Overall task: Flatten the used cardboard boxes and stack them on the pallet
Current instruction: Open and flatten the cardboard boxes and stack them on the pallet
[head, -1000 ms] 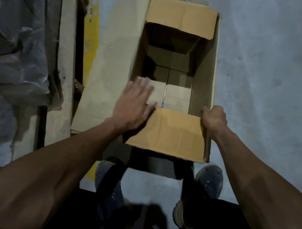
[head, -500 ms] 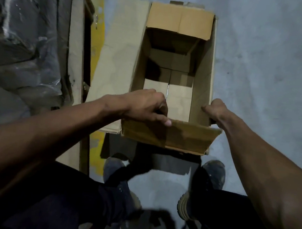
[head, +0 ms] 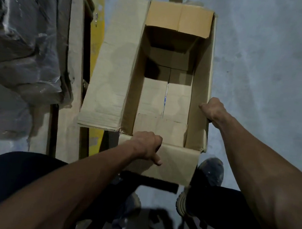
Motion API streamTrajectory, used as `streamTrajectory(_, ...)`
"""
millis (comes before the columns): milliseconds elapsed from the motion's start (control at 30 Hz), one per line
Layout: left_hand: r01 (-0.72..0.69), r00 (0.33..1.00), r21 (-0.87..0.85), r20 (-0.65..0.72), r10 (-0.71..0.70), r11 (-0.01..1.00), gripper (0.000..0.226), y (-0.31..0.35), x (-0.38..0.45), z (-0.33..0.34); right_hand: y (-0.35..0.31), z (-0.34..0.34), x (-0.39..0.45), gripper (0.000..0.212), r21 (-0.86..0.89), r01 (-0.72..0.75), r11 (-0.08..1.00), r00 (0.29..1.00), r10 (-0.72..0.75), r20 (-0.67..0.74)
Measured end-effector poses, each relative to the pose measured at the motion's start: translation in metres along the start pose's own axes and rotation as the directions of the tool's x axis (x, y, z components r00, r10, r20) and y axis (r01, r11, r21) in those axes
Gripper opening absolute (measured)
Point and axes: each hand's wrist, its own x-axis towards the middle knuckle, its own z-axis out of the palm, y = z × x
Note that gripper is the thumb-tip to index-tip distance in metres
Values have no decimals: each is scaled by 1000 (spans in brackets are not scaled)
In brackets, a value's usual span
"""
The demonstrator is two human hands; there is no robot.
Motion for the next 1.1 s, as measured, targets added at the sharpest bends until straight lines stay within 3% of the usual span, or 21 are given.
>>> streamTrajectory(133, 45, 986, 142, -168, -21, 989, 26, 17, -5, 11, 1, 4, -4, 18, -4, 1, 1000, 1000, -1, -3)
streamTrajectory(333, -63, 991, 158, -107, 81, 985, 24, 28, -33, 57, 21, 20, -34, 31, -110, -33, 993, 997, 40, 61)
streamTrajectory(467, -145, 989, 81, 6, 145, 986, 56, 21, -46, 71, 30, 30, -59, 26, -185, -8, 983, 997, 22, 75)
streamTrajectory(633, -39, 996, -122, 69, 48, 992, 84, 14, -48, 53, 34, 24, -72, 24, -239, -26, 971, 998, 40, 53)
streamTrajectory(733, 34, 993, -236, -105, -60, 971, 73, -5, -37, 29, 35, 16, -69, 19, -247, -48, 968, 997, 59, 40)
streamTrajectory(833, 107, 896, -106, -421, -142, 989, 55, -41, -21, -5, 28, 10, -58, 26, -222, -64, 973, 998, 63, -11)
streamTrajectory(900, 271, 793, -51, -555, -253, 961, 62, -69, -11, -25, 20, 9, -46, 41, -223, -64, 973, 997, 54, -51)
streamTrajectory(1000, 435, 664, -312, -523, -535, 845, 80, -99, 4, -46, 2, 8, -23, 53, -225, -7, 974, 996, -12, -85)
streamTrajectory(1100, 378, 651, -586, -382, -656, 717, 93, -114, 30, -52, -16, 11, 0, 57, -208, 31, 978, 993, -53, -101)
